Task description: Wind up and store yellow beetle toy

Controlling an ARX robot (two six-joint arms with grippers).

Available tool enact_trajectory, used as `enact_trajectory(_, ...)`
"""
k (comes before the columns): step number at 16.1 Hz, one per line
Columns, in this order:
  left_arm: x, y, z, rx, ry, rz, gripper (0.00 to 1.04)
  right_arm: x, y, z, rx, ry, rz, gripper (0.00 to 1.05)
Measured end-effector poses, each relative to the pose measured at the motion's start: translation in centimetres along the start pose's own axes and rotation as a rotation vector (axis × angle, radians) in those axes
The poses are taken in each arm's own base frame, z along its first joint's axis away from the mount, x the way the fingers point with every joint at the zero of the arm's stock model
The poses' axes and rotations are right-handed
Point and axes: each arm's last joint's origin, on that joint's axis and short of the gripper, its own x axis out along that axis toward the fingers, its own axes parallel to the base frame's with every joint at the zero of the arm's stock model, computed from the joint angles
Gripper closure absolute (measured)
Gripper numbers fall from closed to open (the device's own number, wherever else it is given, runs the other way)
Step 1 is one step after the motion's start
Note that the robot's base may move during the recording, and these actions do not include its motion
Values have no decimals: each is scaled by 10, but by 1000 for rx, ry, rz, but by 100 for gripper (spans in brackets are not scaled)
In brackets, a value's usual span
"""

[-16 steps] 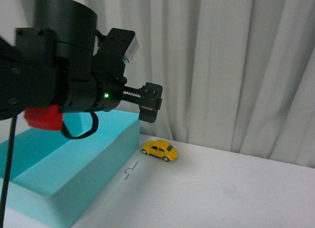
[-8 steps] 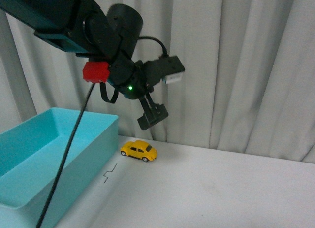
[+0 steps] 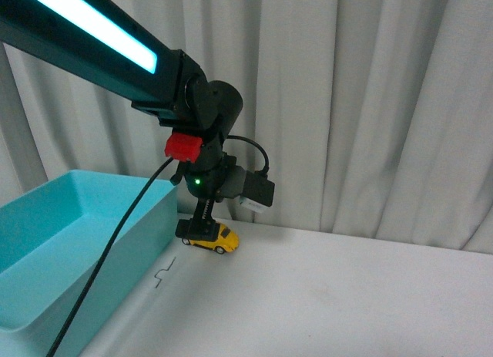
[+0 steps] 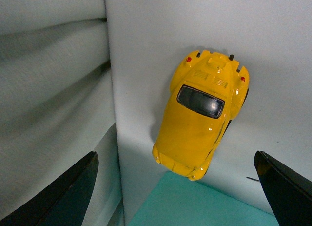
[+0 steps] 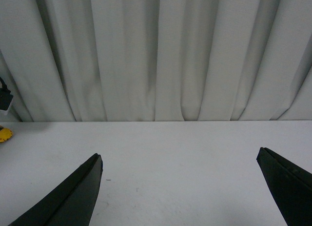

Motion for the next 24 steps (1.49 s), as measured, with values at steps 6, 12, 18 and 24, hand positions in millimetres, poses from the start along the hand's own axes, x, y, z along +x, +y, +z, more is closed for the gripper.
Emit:
enact_trajectory(6,32,-4,-8,-123,80,-32,23,0,0,0,0,0,0,7)
enact_trajectory(12,36,-2,-8,-103,41,-49,85,0,0,0,0,0,0,7)
enact_trajectory(18,25,-6,-7,8,-73,-83,103,0,0,0,0,0,0,7)
enact_trajectory(24,-1,20,-4,16,-189,5,53,0,0,0,0,0,0,7)
